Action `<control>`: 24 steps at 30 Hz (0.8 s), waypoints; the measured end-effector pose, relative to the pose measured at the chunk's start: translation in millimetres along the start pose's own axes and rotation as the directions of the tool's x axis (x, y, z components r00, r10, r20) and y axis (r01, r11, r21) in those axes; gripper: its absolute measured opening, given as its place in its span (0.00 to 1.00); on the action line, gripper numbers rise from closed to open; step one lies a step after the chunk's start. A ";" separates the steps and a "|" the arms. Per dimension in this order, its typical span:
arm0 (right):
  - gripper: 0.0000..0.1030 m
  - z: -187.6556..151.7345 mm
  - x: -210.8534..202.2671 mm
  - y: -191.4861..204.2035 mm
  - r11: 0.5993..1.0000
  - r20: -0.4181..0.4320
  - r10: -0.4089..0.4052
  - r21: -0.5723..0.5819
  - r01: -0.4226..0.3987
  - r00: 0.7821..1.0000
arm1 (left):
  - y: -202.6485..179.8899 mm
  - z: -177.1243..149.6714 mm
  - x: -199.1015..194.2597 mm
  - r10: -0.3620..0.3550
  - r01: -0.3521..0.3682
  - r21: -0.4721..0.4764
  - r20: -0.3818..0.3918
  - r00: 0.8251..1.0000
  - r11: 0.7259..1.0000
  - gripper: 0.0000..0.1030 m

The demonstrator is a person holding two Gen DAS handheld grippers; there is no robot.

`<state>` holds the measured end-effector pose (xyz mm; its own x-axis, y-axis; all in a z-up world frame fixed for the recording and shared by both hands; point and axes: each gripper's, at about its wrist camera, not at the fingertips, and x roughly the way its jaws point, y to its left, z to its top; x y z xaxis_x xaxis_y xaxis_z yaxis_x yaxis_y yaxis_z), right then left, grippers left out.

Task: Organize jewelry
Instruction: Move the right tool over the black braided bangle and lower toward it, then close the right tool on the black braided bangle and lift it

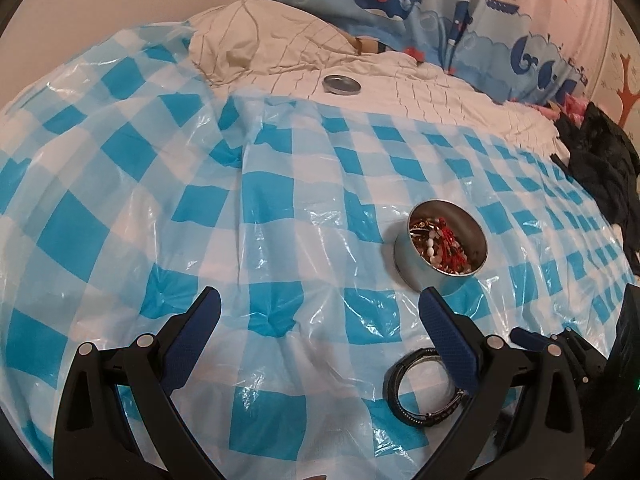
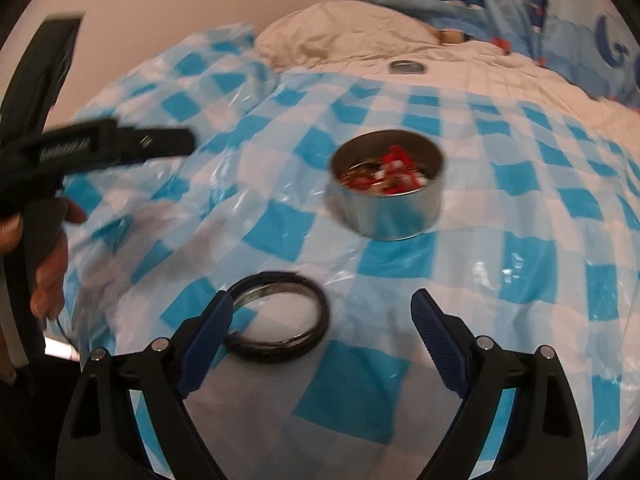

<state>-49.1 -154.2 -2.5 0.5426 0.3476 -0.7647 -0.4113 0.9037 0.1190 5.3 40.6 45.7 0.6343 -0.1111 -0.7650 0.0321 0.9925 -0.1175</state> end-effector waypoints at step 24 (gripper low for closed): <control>0.71 -4.2 26.7 13.3 0.985 -0.098 0.175 0.019 -0.174 0.980 | -1.8 -1.6 4.5 0.003 -0.003 0.011 -0.017 1.000 1.000 0.92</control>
<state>-43.2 -134.0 -24.1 0.3884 0.4739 -0.7903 -0.4854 0.8342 0.2617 6.9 38.3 41.5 0.6213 -0.1086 -0.7760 0.0388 0.9934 -0.1079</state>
